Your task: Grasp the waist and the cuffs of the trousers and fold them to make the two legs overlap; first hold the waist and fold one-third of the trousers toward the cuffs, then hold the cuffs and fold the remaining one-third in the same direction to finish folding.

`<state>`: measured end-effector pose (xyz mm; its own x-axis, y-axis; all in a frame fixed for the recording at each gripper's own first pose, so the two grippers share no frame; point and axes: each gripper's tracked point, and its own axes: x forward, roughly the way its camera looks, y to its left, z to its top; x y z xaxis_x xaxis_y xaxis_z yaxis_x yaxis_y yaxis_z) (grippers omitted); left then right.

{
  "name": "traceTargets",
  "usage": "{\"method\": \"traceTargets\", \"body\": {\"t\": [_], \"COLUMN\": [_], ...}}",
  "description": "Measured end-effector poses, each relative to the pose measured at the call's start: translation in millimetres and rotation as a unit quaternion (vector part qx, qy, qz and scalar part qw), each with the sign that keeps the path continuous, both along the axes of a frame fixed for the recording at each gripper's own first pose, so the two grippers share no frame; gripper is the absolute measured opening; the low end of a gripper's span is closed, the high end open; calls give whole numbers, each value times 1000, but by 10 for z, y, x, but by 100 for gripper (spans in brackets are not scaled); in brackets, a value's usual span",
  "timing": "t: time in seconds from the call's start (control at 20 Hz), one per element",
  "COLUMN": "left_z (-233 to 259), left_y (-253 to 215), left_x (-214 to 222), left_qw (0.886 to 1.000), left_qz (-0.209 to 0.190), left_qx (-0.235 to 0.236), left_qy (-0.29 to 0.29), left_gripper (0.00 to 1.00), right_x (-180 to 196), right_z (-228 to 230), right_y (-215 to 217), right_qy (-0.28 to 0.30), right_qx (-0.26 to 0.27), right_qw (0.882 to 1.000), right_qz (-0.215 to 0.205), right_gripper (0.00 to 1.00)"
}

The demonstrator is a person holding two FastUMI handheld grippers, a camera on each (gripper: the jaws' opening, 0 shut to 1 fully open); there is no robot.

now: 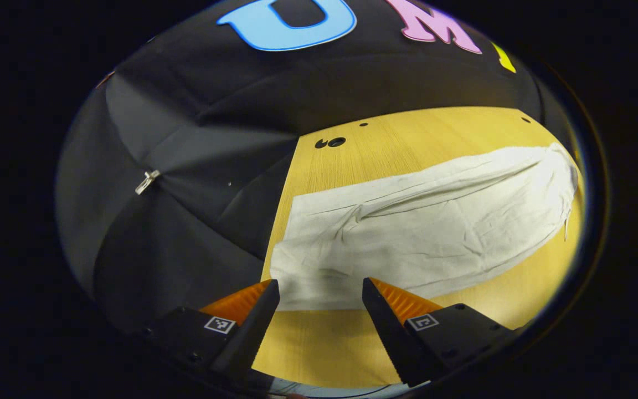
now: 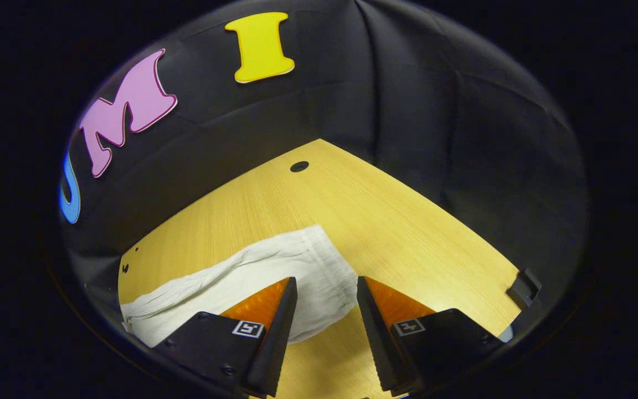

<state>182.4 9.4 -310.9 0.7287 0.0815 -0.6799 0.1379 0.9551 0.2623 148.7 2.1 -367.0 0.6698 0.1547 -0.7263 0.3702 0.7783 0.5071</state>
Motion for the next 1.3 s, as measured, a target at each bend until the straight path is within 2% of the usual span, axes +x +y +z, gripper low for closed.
{"method": "traceTargets", "body": {"t": [0.15, 0.35, 0.55, 0.65, 0.9, 0.95, 1.1, 1.3], "left_z": [69, 166, 258, 356, 321, 309, 284, 280], "left_y": [-96, -305, -653, -745, -762, -751, -710, -684], "left_x": [-147, -304, -397, -416, -483, -487, -484, -447], "left_qw": [998, 995, 979, 972, 971, 972, 972, 973], "left_qz": [29, 41, 67, 72, 81, 83, 88, 87], "left_qx": [-49, -95, -194, -222, -224, -221, -216, -211], "left_qy": [-7, -11, -10, -19, -4, -2, 2, 4], "left_gripper": [97, 97, 97, 98, 92, 94, 95, 95], "right_x": [-159, -237, -217, -149, 28, 23, -30, -74], "right_z": [-54, -289, -572, -640, -665, -665, -658, -649], "right_y": [59, 99, 131, 196, 193, 182, 184, 231], "right_qy": [13, 44, 69, 72, 58, 62, 105, 178], "right_qx": [22, 57, 84, 119, 142, 139, 131, 157], "right_qw": [1000, 996, 990, 984, 975, 974, 969, 944], "right_qz": [-11, -52, -89, -111, -162, -167, -184, -228], "right_gripper": [69, 69, 69, 70, 69, 69, 69, 69]}}
